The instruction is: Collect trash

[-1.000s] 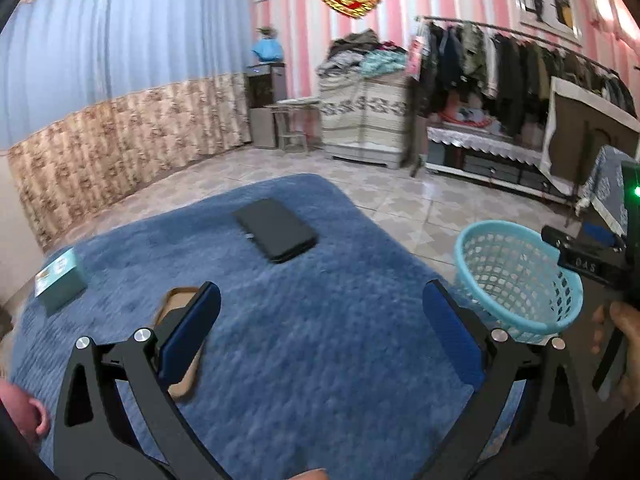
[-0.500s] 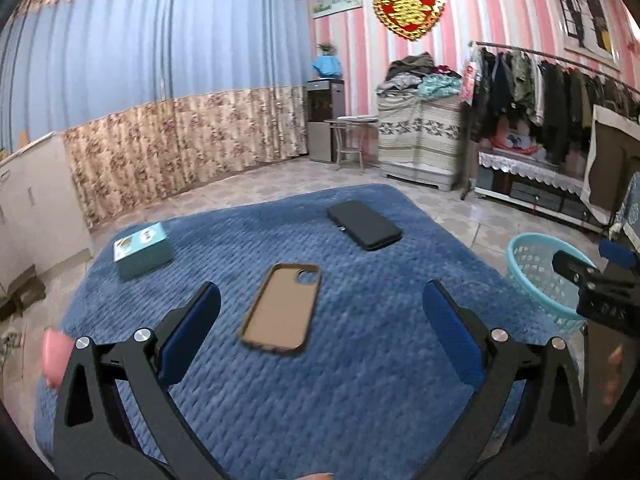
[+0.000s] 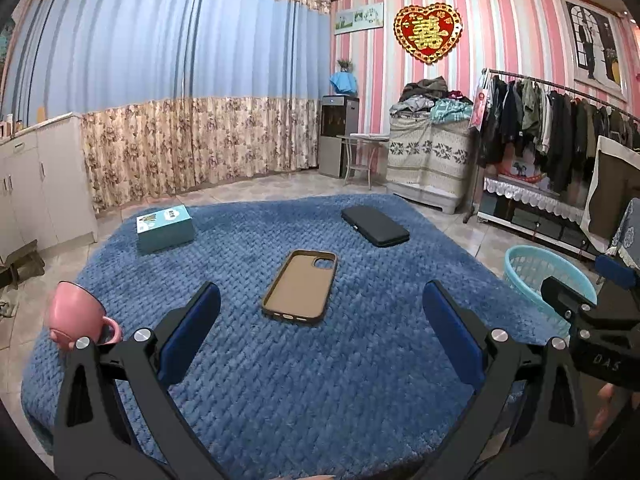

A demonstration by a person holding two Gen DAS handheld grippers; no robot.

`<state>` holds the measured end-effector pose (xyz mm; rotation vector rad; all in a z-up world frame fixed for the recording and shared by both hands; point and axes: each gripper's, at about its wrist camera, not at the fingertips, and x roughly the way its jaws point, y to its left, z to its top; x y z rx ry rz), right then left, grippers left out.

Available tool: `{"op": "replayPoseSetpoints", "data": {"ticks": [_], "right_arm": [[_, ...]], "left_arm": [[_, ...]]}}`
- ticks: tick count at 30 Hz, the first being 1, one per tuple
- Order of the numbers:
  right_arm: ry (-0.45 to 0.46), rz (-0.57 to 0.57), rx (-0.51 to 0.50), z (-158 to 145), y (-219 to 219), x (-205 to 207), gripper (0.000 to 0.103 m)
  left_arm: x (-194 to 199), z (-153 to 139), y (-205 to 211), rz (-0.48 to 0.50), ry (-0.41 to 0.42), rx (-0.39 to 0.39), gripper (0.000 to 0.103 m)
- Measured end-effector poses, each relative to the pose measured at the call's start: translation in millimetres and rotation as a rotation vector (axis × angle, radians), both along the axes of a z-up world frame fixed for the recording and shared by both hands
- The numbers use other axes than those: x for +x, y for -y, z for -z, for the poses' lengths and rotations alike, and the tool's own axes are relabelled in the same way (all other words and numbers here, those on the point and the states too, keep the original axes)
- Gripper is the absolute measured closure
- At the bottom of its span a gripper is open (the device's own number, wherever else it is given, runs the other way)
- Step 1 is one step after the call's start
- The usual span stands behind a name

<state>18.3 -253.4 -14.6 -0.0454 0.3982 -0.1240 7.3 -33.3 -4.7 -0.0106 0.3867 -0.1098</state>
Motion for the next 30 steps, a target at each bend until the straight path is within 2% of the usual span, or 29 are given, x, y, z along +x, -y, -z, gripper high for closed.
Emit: {"op": "replayPoseSetpoints", "data": {"ticks": [13,30], "right_arm": [[0.031,-0.061,-0.026,-2.9,-10.8,-9.8,0.004],[0.030,-0.054,-0.008,-3.4,-8.1,-8.4,0.004]], "left_arm": [[-5.7,5.9,-9.7,-0.016,0.000,-0.015,0.005],[-5.8,5.5,-11.4,-0.010,0.002,-0.015,0.005]]}}
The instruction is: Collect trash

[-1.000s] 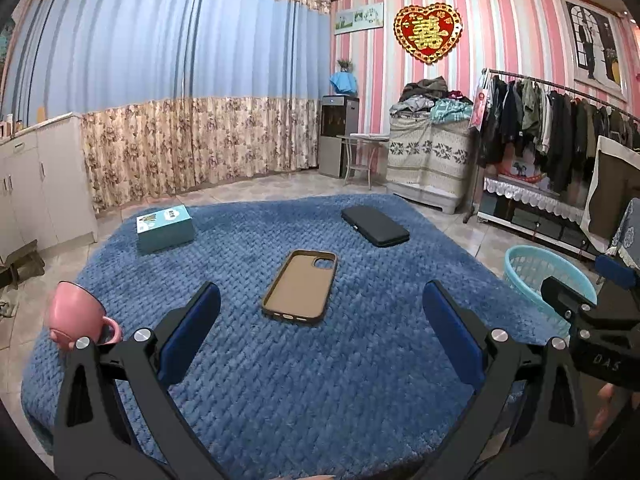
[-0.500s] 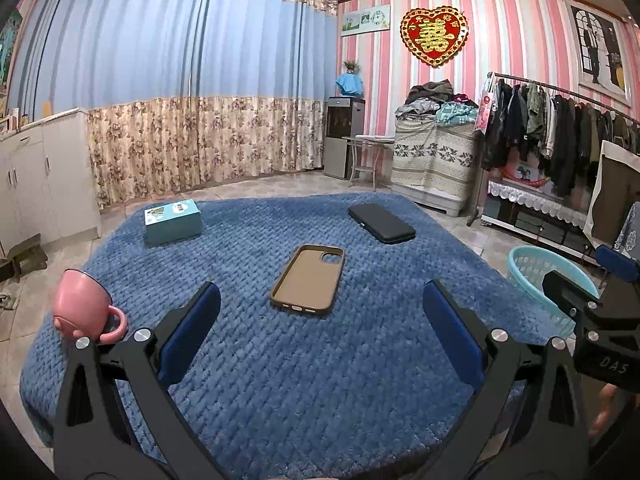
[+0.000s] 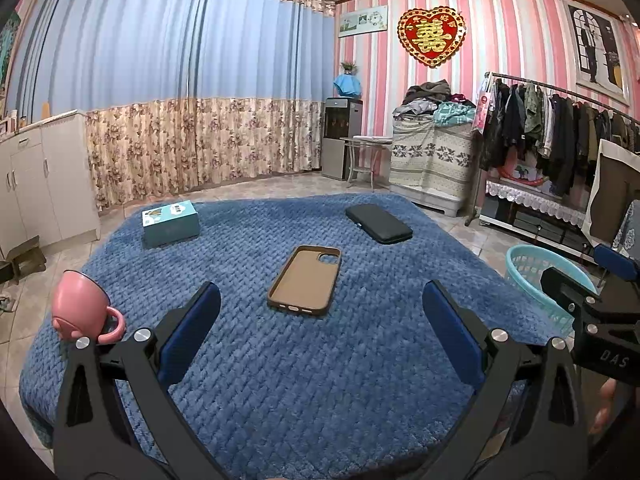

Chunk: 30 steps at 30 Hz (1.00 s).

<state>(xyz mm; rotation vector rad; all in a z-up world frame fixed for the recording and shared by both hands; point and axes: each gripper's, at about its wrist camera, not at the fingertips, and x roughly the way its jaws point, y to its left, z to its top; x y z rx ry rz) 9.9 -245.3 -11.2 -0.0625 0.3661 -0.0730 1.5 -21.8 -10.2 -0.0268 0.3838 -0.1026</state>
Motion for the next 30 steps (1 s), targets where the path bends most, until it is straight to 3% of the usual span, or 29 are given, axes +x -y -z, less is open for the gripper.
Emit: {"op": "replayPoseSetpoints", "data": {"ticks": [30], "right_arm": [[0.001,0.003,0.010,-0.3,1.6,-0.1,0.004]], "left_arm": [[-0.1,-1.8,0.2,-0.001,0.007,0.006,0.005]]}}
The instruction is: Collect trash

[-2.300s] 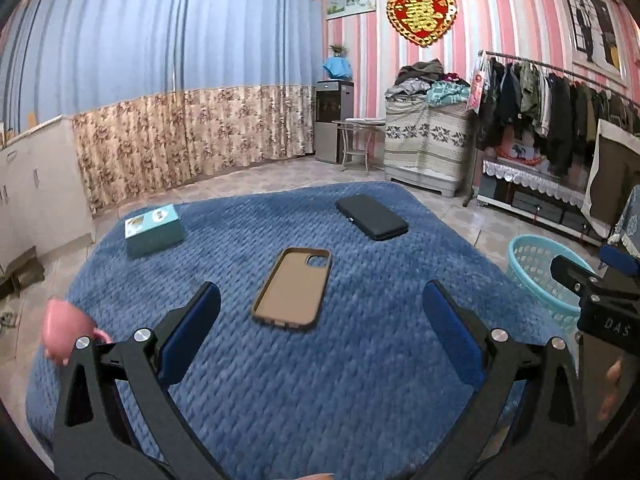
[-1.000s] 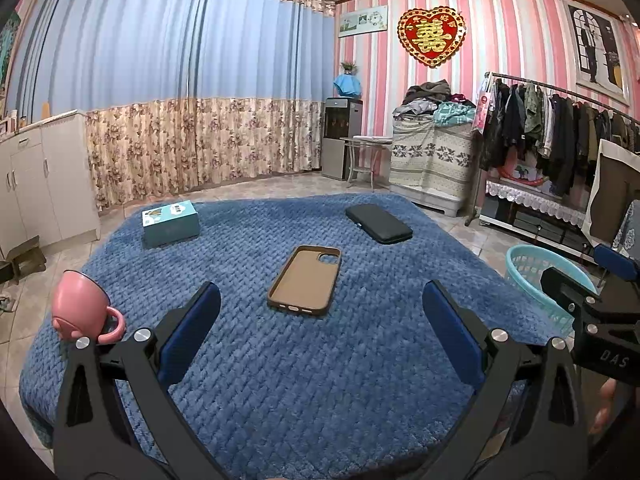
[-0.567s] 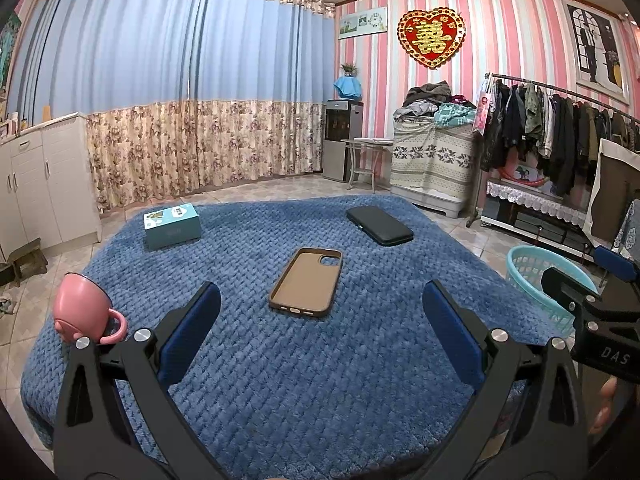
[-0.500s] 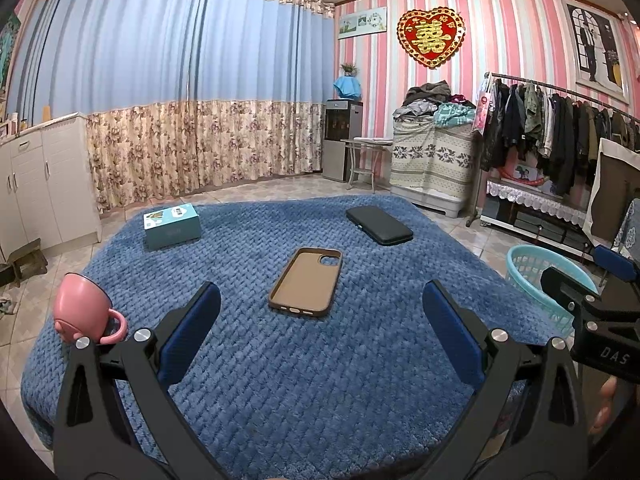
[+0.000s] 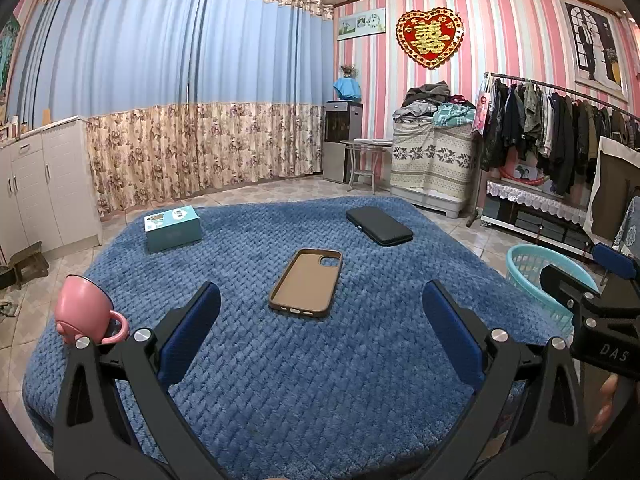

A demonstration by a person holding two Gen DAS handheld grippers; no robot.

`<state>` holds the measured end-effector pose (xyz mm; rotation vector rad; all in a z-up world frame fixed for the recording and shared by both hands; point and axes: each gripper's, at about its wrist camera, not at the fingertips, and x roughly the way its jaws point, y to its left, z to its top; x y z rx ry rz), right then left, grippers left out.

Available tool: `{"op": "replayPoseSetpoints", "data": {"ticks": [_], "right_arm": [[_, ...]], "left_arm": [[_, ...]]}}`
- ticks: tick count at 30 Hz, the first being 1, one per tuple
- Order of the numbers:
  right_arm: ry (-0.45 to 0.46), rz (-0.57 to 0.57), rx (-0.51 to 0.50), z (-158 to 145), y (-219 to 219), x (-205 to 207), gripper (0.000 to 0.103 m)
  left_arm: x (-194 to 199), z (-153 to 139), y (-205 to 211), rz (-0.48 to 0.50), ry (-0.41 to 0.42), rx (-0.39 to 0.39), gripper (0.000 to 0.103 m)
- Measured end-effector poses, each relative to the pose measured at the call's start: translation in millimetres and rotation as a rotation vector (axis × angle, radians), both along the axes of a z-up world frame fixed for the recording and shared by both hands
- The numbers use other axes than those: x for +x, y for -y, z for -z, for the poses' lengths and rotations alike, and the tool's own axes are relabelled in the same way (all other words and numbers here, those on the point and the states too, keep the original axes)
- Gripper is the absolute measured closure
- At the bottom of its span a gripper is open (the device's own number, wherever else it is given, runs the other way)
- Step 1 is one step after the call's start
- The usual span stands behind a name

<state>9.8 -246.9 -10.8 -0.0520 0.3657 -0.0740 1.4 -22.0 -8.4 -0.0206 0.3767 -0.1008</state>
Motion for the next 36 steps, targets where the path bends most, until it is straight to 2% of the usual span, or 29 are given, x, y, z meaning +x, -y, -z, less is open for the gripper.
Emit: {"op": "replayPoseSetpoints", "data": {"ticks": [25,36], "right_arm": [[-0.001,0.001,0.003,-0.8,1.8,-0.3,0.004],[0.000,0.002,0.004,-0.9,1.7,-0.2,0.004]], "left_arm": [[-0.7,-2.7,0.6,0.005,0.004,0.000,0.005],[-3.2,-9.4,2.8,0.031,0.023,0.027,0.005]]}}
